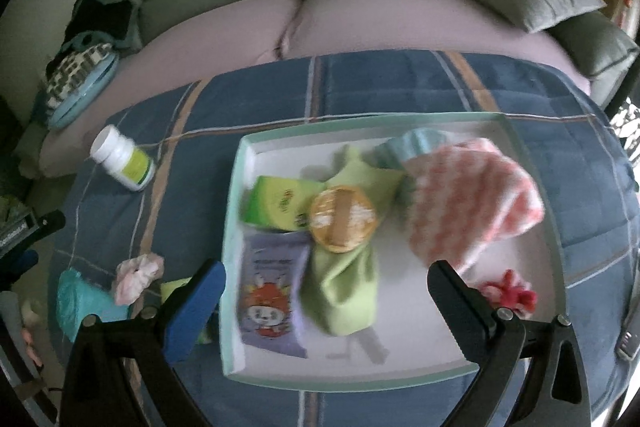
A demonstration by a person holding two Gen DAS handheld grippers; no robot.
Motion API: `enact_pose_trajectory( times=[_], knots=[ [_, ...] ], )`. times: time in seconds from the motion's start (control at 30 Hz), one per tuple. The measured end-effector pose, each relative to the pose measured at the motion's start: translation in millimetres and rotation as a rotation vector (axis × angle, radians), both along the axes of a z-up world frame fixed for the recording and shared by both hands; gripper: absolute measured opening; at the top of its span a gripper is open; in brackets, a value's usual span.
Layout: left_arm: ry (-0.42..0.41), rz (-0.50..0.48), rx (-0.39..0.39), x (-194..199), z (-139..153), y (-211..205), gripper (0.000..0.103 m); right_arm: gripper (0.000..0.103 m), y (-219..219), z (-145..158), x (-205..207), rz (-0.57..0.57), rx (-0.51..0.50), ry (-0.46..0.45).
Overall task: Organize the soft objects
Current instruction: 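Move the right tool to the green tissue pack while the left tool reaches the pink crumpled cloth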
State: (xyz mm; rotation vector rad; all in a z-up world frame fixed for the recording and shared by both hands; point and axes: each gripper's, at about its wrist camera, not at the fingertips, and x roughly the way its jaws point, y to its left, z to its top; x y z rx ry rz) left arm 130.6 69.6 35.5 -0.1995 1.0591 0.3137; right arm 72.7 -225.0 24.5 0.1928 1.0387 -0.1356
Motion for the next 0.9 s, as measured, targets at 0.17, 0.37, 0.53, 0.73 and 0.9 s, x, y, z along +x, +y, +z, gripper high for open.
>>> enact_pose_trajectory(
  times=[0.17, 0.37, 0.53, 0.73, 0.9],
  knots=[
    [0.018, 0.010, -0.006, 0, -5, 8, 0.099, 0.102, 28, -7, 8, 0.072, -0.003, 0.008],
    [0.065, -0.050, -0.020, 5, -18, 0, 0.099, 0.102, 70, -17, 14, 0.196, 0.001, 0.030],
    [0.093, -0.088, -0.036, 11, -28, -10, 0.099, 0.102, 95, -32, 18, 0.265, 0.009, 0.071],
    [0.106, -0.124, -0.046, 17, -33, -19, 0.099, 0.100, 111, -44, 21, 0.305, 0.002, 0.105],
    [0.123, -0.139, -0.065, 20, -37, -21, 0.099, 0.092, 123, -50, 22, 0.342, -0.004, 0.117]
  ],
)
